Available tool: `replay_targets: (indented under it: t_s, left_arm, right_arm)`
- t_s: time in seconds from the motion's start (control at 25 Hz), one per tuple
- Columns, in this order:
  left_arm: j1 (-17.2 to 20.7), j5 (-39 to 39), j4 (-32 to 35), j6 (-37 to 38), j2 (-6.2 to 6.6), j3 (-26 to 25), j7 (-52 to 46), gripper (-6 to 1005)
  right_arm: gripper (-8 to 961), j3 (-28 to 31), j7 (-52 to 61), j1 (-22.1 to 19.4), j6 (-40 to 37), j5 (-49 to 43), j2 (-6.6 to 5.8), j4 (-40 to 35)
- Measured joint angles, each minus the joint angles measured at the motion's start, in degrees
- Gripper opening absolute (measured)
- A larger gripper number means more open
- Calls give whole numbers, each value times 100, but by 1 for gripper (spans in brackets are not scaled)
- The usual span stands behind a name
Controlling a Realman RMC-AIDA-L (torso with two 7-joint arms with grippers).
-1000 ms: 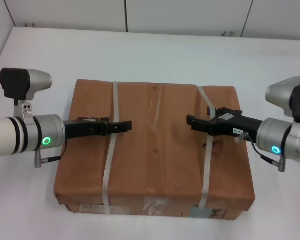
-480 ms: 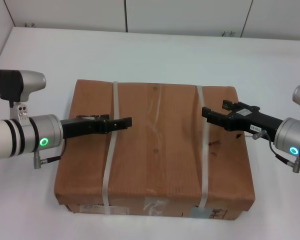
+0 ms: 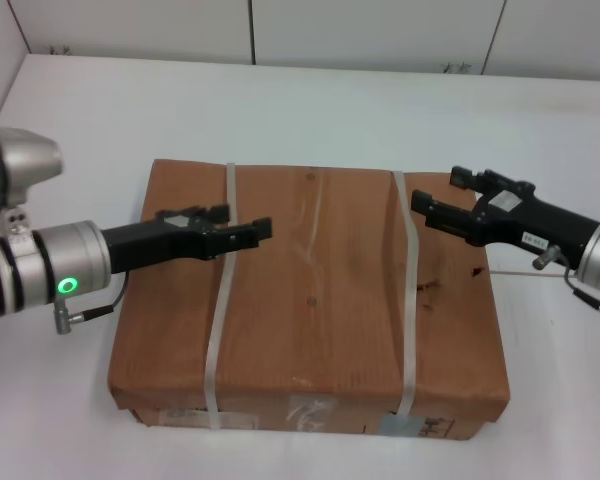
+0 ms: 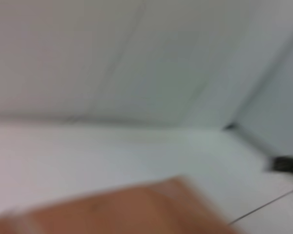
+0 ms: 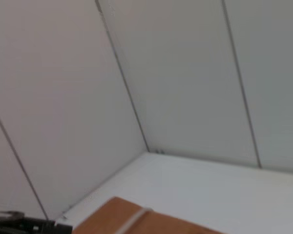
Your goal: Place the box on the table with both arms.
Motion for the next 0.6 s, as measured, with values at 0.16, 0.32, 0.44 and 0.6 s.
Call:
replay_targets:
  t_s: [0.16, 0.32, 0.44, 0.6]
  left_arm:
    - [279, -333, -230, 2074, 21, 52, 1284, 881]
    - [464, -322, -323, 3330, 139, 56, 2068, 881]
    - [496, -245, -329, 3631, 248, 61, 2181, 880]
    - [492, -154, -331, 3702, 296, 62, 2178, 880]
  right_arm:
    - [836, -163, -25, -18, -792, -255, -34, -473]
    - [835, -525, -108, -25, -2116, -671, -43, -1080]
    - [835, -748, -121, 4, -2849, -837, -49, -1356]
    - [835, -803, -94, 15, -3412, -1012, -56, -1515]
